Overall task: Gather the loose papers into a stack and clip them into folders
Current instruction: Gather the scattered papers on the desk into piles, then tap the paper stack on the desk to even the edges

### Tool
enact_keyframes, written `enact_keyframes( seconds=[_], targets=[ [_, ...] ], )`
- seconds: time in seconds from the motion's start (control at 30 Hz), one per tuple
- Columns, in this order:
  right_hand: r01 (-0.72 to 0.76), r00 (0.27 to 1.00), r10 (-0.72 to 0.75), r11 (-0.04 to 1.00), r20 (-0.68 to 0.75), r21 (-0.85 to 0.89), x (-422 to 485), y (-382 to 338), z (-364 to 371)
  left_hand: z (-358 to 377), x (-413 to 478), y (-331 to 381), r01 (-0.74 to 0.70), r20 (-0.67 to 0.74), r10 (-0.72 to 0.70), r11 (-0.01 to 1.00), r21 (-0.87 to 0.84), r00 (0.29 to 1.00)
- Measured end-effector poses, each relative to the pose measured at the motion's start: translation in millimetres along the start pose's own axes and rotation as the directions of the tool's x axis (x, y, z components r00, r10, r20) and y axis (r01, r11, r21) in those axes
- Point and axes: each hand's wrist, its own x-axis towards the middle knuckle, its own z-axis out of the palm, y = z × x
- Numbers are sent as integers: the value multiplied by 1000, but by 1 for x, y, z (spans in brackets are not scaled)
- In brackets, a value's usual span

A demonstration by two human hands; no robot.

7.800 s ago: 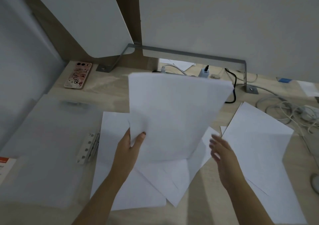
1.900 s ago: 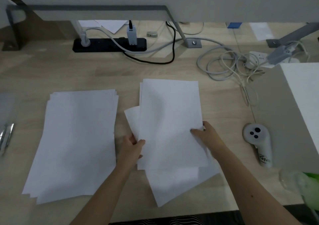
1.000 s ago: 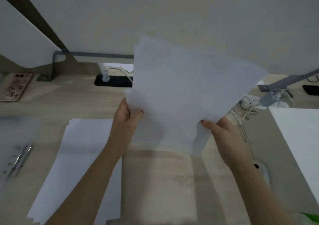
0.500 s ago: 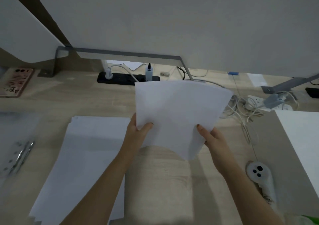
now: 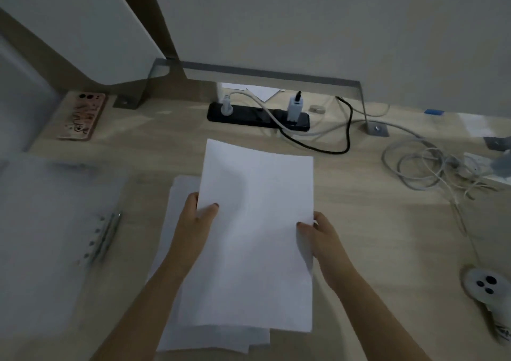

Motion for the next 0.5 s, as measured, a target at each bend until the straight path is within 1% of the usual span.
enact_keyframes(
  seconds=[0.07,0.2,0.23,0.27,0.33,0.4,0.5],
  targets=[
    [-39,999,40,999,22,-37,4,9,33,-24,11,-22,48,-32,-46,997,68,998],
    [-76,995,85,986,56,-151,9,23,75,-54,26,-57,120,-24,-118,973,196,993],
    [-77,995,86,984,46,-163,8,27,83,-61,30,-67,121,-29,-117,964,239,993],
    [-71,997,74,982,13,-176,7,30,86,-66,33,-75,128,-40,-121,948,292,992],
    [-70,994,46,968,-104,-242,5,37,83,-74,35,-87,136,-67,-120,919,369,991],
    [-122,984,81,956,-159,-267,-3,46,73,-80,28,-96,171,-85,-150,916,363,985],
    [-189,978,152,939,-145,-288,-24,60,63,-89,9,-108,187,-25,-188,940,286,982]
  ],
)
